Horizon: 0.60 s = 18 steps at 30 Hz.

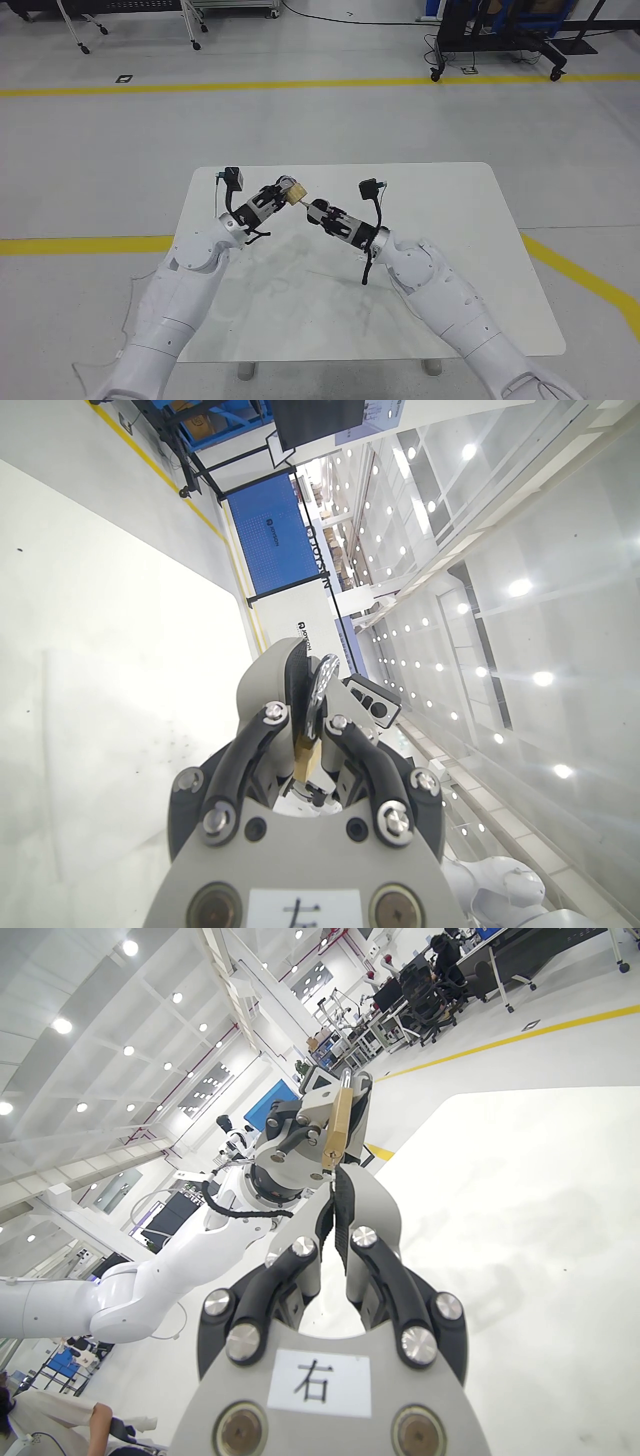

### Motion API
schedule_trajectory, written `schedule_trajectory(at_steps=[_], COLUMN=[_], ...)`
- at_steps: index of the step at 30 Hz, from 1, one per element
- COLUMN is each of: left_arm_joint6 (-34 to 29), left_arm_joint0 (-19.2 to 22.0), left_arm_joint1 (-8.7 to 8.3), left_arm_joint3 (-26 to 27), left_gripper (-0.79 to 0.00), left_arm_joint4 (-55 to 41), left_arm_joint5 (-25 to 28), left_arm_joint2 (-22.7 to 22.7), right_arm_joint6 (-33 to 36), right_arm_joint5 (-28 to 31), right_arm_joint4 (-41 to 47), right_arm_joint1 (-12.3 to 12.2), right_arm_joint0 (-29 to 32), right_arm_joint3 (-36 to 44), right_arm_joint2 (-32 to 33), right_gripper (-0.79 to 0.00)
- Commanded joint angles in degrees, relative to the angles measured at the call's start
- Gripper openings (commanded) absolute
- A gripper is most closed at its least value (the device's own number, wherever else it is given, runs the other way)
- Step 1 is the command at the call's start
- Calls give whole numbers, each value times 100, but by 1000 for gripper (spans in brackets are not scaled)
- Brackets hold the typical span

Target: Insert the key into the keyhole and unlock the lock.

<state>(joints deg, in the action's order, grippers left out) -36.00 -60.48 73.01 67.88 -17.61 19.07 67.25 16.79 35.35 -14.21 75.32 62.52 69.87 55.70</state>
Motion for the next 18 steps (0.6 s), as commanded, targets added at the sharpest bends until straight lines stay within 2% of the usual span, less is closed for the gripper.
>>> schedule_trajectory(at_steps=[1,18], left_arm_joint6=[21,-40], left_arm_joint0=[-10,-28], left_arm_joint1=[1,10], left_arm_joint3=[12,30], left_gripper=[-785,-785], left_arm_joint4=[10,-54], left_arm_joint5=[18,-81], left_arm_joint2=[5,12], right_arm_joint6=[16,3], right_arm_joint5=[7,-76], right_arm_joint4=[8,-110], right_arm_joint1=[1,56], right_arm_joint0=[6,-22], right_arm_joint3=[6,22], right_arm_joint2=[4,-67], right_gripper=[-785,-785])
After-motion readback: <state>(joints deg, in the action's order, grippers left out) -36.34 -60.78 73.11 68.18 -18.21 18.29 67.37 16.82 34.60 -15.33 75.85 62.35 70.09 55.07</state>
